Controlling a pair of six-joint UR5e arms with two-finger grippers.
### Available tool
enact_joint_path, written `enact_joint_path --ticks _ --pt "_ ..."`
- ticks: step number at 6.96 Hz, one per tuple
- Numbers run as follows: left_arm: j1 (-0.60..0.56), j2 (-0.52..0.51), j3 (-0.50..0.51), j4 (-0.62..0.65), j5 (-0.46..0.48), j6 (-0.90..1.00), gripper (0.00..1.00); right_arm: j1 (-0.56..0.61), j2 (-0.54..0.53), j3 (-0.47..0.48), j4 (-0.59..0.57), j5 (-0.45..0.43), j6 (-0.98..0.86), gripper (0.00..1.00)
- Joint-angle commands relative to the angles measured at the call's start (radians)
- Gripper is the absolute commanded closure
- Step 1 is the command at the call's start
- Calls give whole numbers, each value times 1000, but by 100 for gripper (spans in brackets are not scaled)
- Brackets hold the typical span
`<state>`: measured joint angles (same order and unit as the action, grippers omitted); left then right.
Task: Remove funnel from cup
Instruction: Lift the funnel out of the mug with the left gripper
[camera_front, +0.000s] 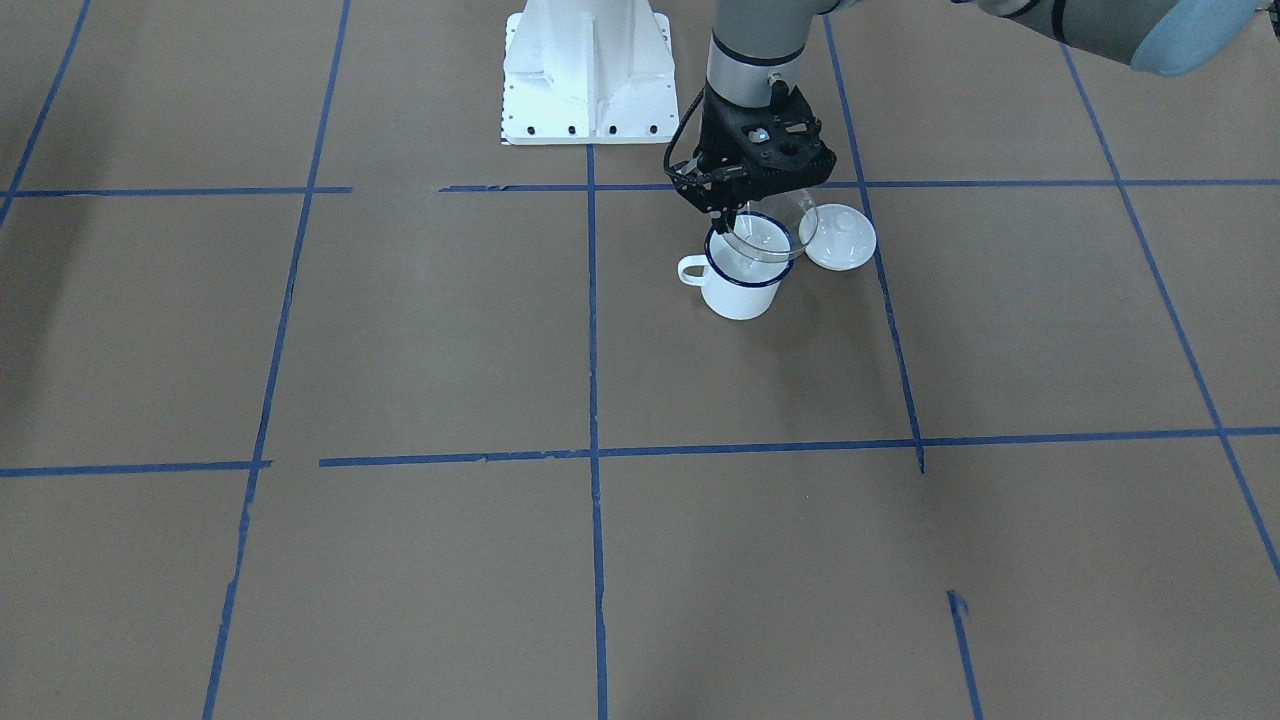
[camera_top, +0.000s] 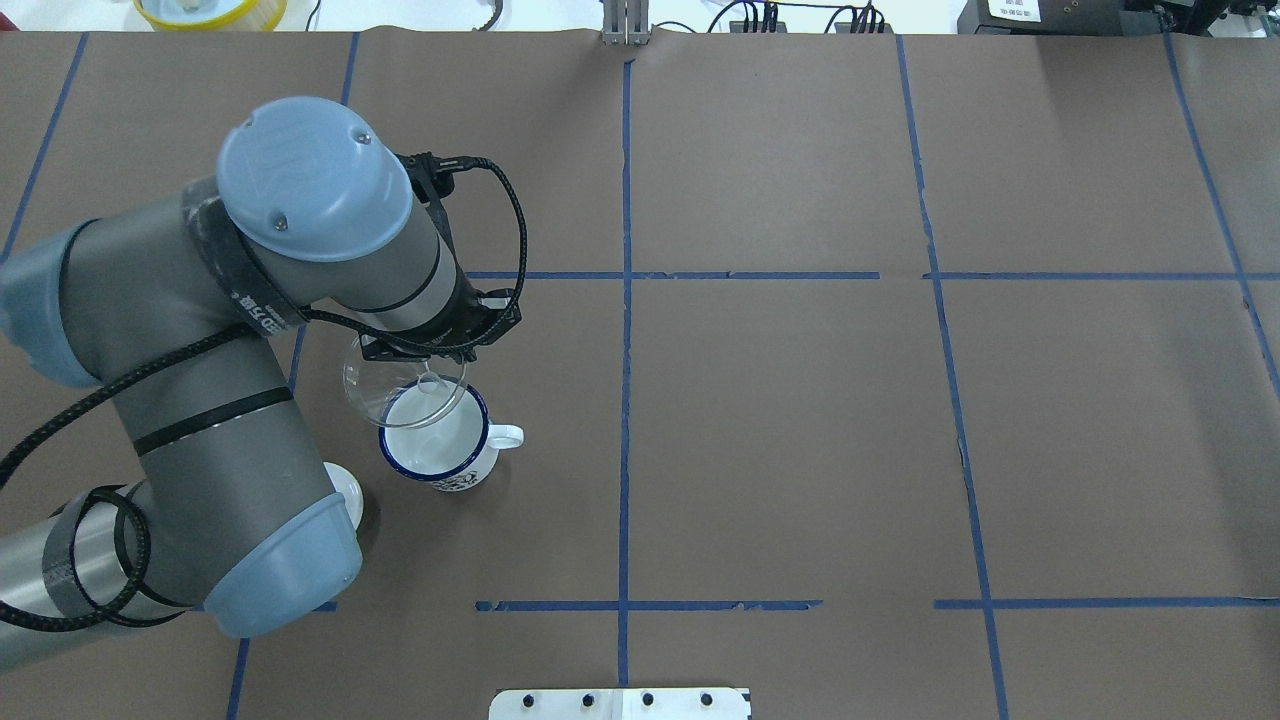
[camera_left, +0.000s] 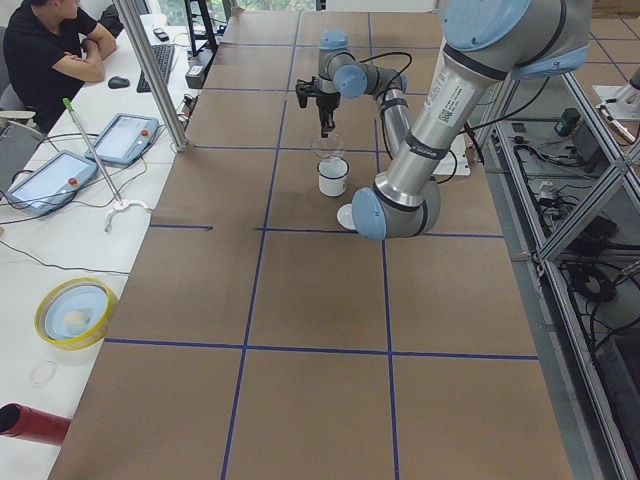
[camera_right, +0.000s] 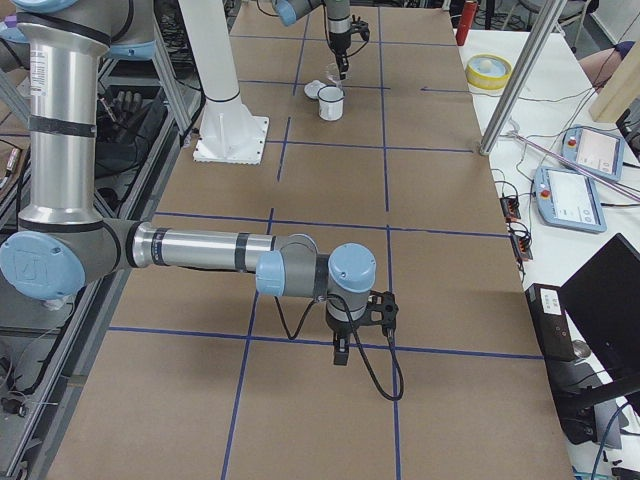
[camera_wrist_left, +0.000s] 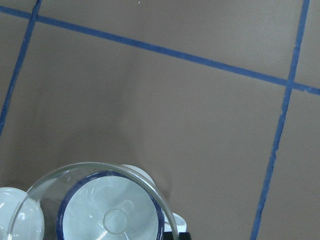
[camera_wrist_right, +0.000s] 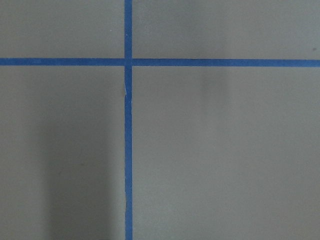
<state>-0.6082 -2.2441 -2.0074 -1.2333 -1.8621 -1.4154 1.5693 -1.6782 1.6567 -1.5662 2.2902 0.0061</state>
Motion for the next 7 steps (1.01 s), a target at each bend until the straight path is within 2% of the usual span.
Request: enact_joint_path --ticks 1,2,3,4,6,7 --pt "-71 -8 16 -84 44 -10 100 0 0 0 0 0 0 0" --pt "-112 -3 63 -200 44 -17 100 0 0 -1 0 0 0 0" --pt "-139 33 120 -376 44 -90 100 0 0 0 0 0 0 0" --pt "-145 82 204 -613 52 -167 100 0 0 0 0 0 0 0" --pt "-212 87 404 -1007 105 -328 100 0 0 -1 0 0 0 0" --pt "-219 93 561 -1266 194 -379 100 0 0 0 0 0 0 0"
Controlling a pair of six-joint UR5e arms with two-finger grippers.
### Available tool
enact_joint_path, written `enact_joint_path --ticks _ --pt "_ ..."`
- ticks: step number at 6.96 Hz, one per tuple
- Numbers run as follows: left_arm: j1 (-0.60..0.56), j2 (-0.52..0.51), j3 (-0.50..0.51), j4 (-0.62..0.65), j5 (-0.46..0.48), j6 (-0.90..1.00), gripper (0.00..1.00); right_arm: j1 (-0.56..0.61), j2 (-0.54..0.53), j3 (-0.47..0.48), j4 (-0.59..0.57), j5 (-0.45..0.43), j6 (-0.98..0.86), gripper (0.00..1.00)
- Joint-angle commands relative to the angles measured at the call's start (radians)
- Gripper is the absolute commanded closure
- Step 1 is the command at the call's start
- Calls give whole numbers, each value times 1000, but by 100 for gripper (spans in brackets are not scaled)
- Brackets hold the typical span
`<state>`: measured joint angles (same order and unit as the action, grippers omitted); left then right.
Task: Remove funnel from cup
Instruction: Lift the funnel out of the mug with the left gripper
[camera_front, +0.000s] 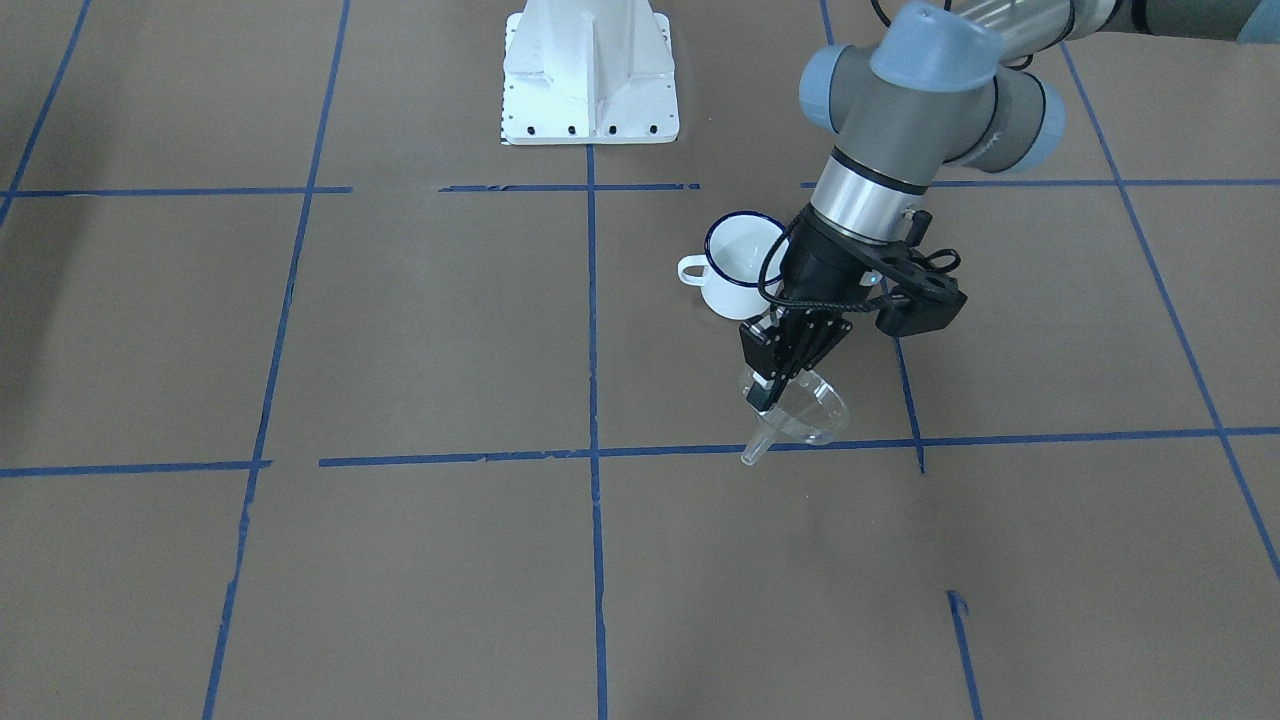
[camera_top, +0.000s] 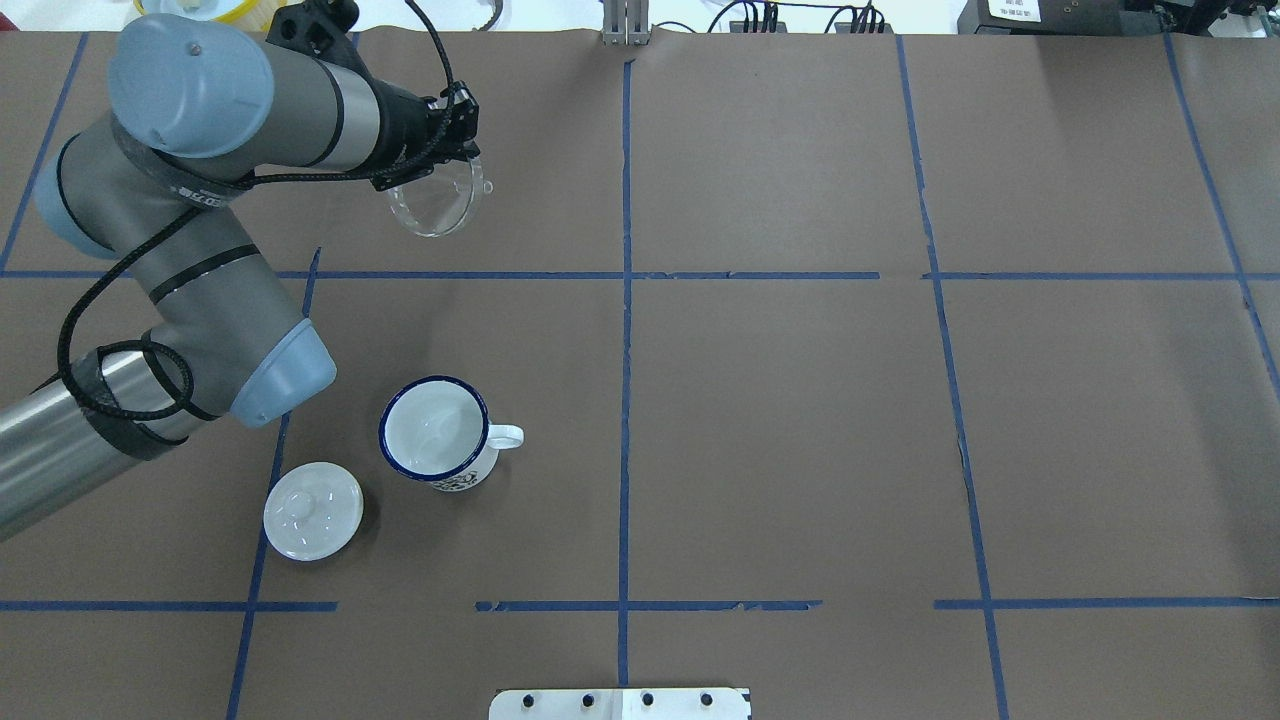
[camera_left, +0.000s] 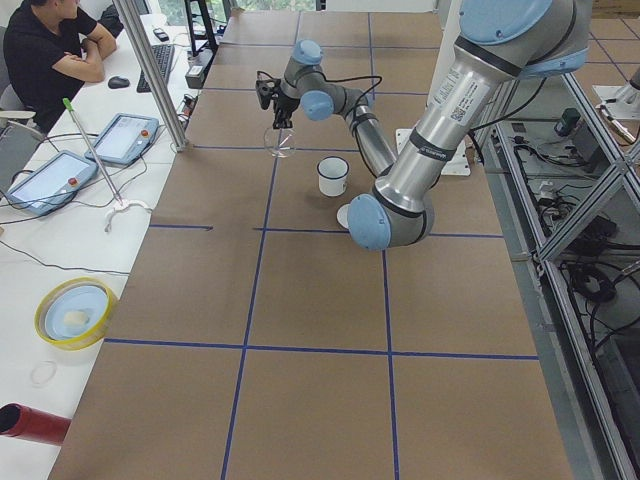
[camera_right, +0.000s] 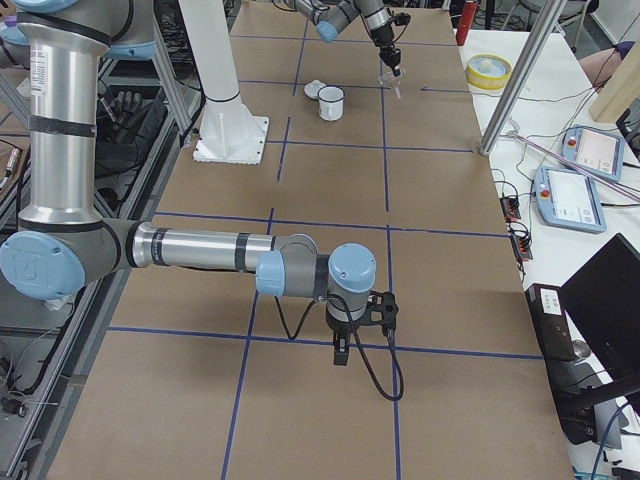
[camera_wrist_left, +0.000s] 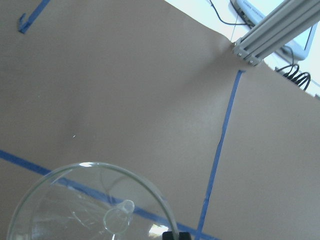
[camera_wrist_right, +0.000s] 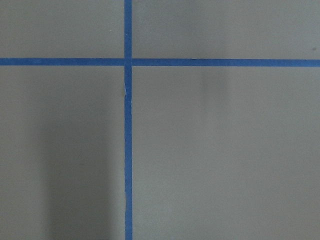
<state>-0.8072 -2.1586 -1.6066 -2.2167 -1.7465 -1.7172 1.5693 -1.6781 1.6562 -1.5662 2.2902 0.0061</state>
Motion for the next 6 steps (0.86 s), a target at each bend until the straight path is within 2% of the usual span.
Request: enact_joint_path --ticks 1,3,4,6 --pt "-13 8 277 -458 182 -108 100 0 0 1 0 0 0 0" --pt "-10 8 350 -542 229 -139 100 0 0 1 0 0 0 0" --pt "0 8 414 -648 254 -163 100 0 0 -1 0 0 0 0" --pt "35 6 442 -685 288 -186 100 0 0 1 0 0 0 0"
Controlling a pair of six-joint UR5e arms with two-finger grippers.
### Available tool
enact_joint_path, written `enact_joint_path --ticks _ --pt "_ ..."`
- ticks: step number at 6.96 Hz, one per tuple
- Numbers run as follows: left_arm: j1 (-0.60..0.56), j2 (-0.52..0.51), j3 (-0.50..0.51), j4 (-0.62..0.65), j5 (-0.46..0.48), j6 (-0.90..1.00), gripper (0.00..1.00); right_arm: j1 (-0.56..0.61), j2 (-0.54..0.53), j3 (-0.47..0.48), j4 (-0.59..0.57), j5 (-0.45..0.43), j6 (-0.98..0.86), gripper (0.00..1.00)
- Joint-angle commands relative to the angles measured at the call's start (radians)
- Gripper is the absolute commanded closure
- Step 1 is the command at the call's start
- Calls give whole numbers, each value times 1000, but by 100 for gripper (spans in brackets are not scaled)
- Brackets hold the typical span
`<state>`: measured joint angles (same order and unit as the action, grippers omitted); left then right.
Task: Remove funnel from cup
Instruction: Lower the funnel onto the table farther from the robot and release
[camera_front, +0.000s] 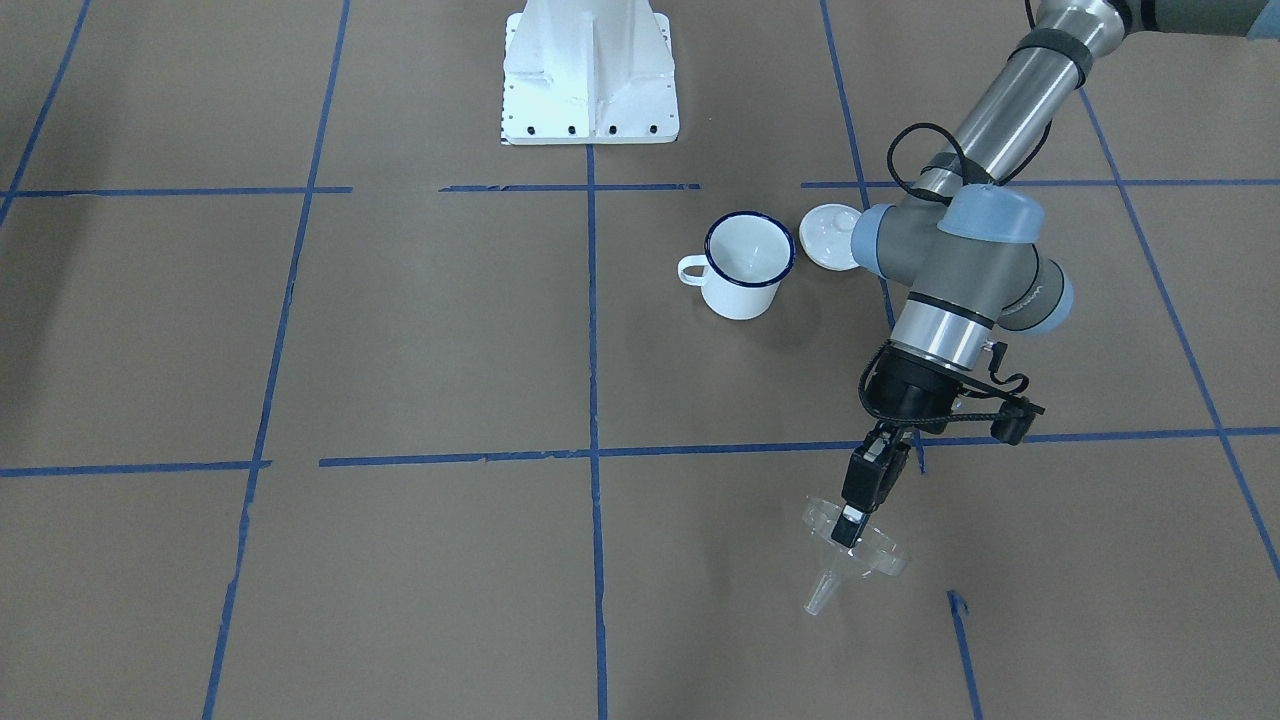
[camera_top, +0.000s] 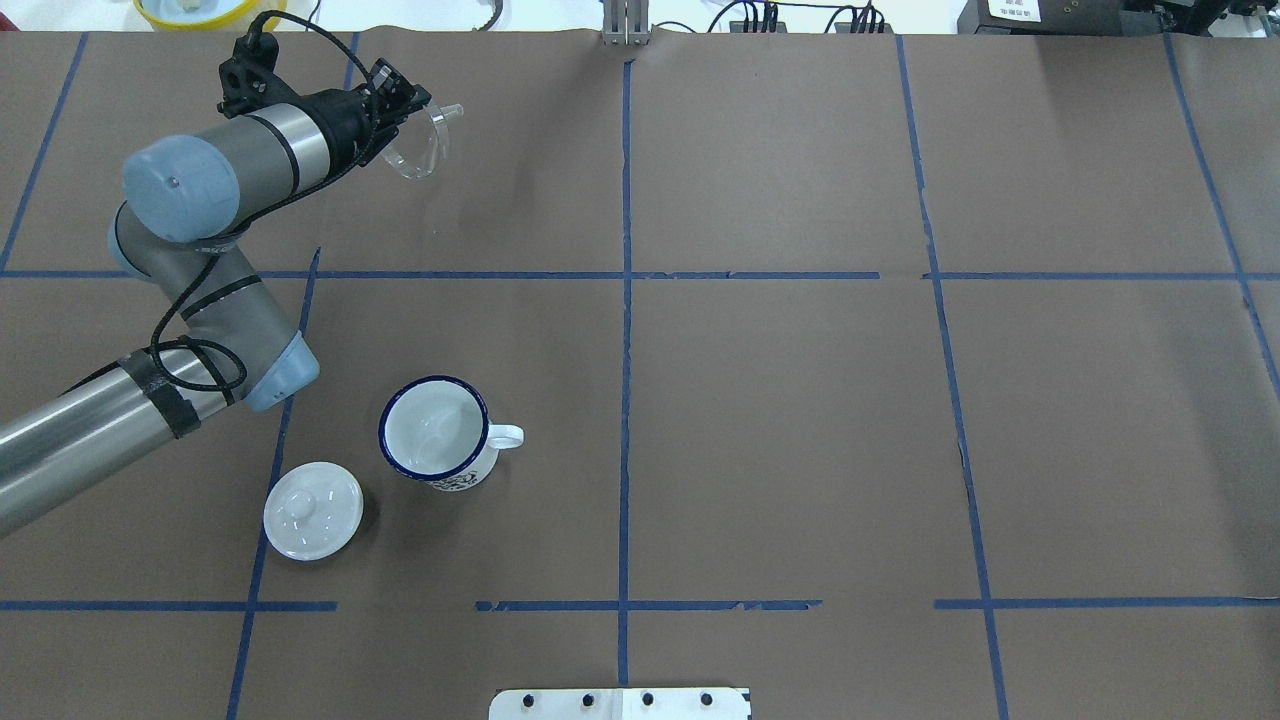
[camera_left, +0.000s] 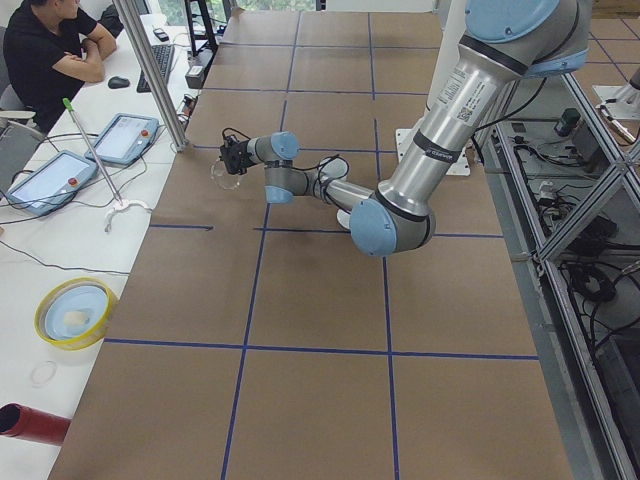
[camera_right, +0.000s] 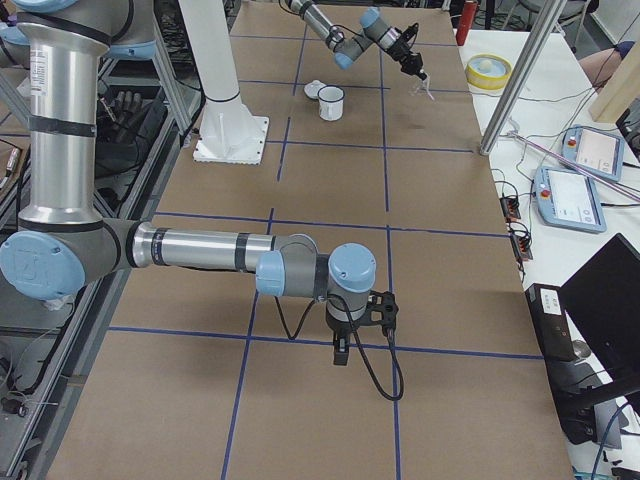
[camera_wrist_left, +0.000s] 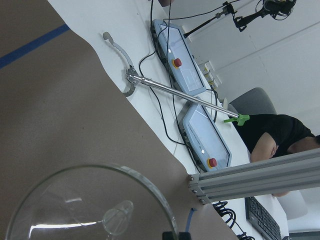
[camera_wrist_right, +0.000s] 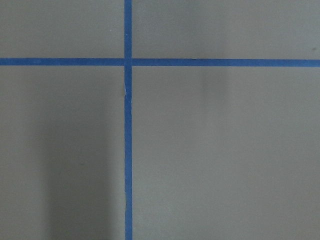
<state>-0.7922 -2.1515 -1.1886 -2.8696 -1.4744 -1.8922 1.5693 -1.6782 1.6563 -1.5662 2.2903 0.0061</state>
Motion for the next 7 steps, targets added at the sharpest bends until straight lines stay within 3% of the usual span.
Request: enact_joint_path --ticks 1,6,7 --pt "43 -1 41 -60 28 -11 100 0 0 0 0 0 0 0" --pt "74 7 43 -62 34 -16 100 0 0 -1 0 0 0 0" --pt "76 13 37 -62 32 -16 79 0 0 0 0 0 0 0"
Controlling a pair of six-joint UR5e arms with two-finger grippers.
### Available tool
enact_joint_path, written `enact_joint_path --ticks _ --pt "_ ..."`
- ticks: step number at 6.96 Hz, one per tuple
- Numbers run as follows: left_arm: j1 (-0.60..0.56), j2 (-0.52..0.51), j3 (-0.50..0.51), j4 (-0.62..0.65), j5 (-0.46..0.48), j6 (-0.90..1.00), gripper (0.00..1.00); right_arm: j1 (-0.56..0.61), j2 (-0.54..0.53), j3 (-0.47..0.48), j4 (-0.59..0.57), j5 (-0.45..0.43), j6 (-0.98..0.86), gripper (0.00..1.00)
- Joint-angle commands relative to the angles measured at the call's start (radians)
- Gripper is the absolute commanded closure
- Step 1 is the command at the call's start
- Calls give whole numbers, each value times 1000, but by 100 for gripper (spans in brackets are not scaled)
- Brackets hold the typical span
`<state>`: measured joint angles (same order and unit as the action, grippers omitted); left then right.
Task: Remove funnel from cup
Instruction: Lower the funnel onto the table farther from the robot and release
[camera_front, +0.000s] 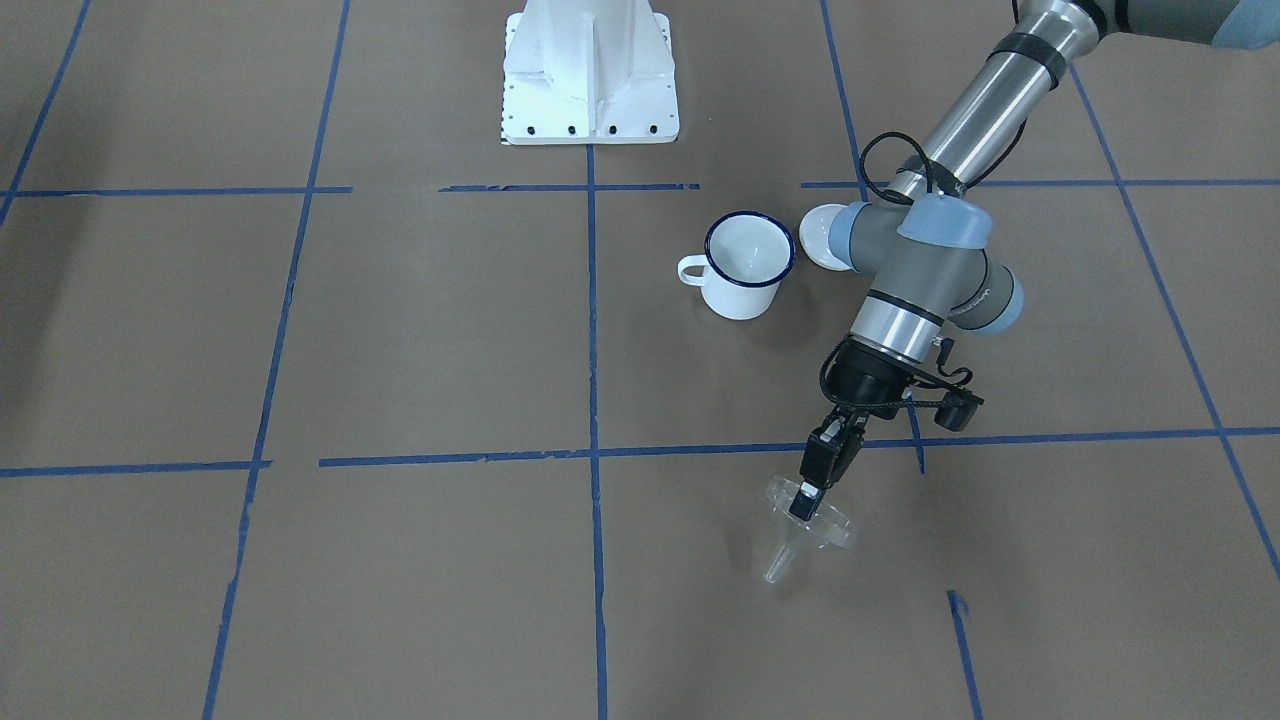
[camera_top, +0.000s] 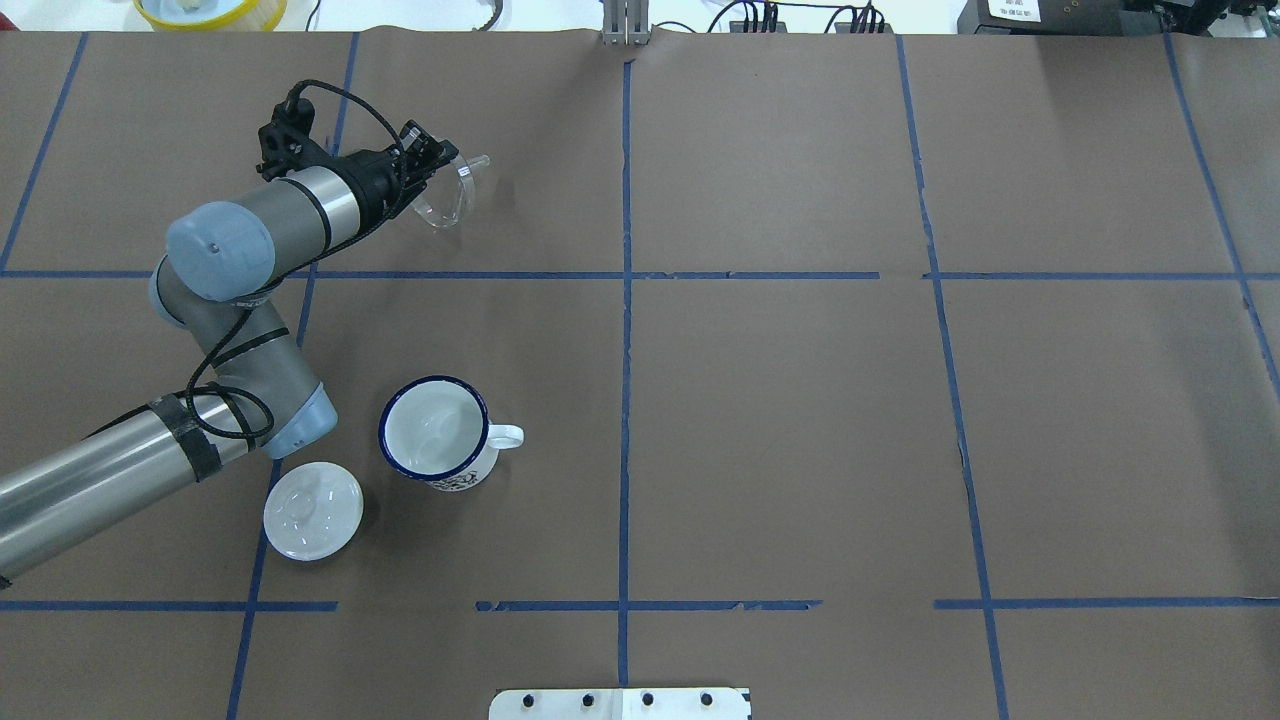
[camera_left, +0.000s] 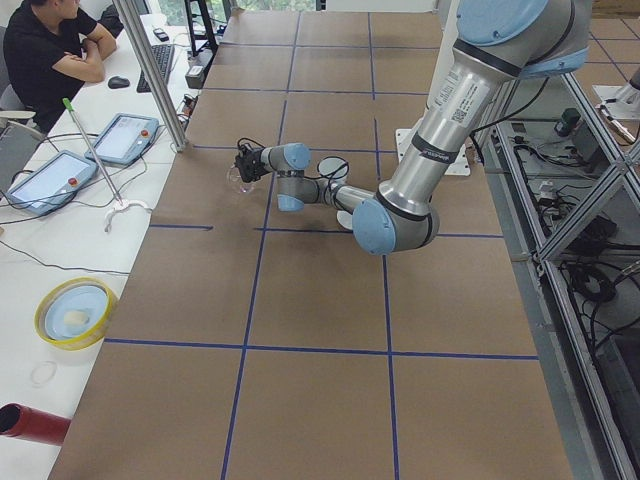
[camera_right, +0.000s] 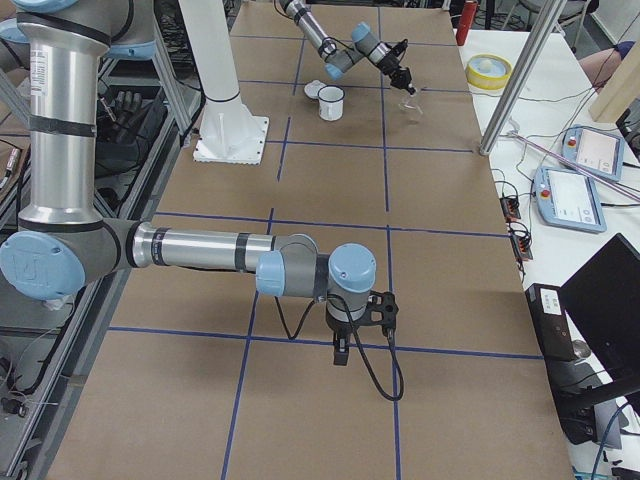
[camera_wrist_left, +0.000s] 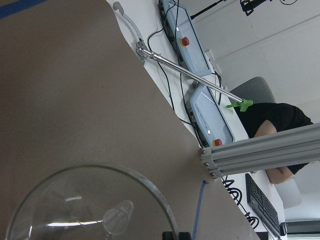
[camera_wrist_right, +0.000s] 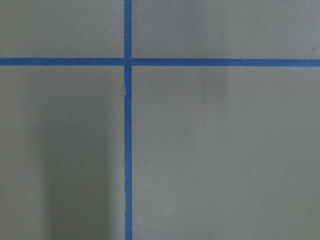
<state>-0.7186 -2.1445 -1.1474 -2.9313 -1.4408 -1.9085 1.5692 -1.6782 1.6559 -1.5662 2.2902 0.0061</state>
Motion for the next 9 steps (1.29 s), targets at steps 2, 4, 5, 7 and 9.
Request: enact_joint_path --ticks 2,4,5,7,9 --pt "1 9 -26 6 -3 17 1 0 0 1 0 0 0 0" --pt "-4 38 -122 83 -33 19 1 0 0 1 0 0 0 0" --pt "-13 87 -226 184 -144 19 1 0 0 1 0 0 0 0" --pt "-24 190 -468 470 -283 20 2 0 0 1 0 0 0 0" --pt "-27 224 -685 869 -372 49 2 0 0 1 0 0 0 0"
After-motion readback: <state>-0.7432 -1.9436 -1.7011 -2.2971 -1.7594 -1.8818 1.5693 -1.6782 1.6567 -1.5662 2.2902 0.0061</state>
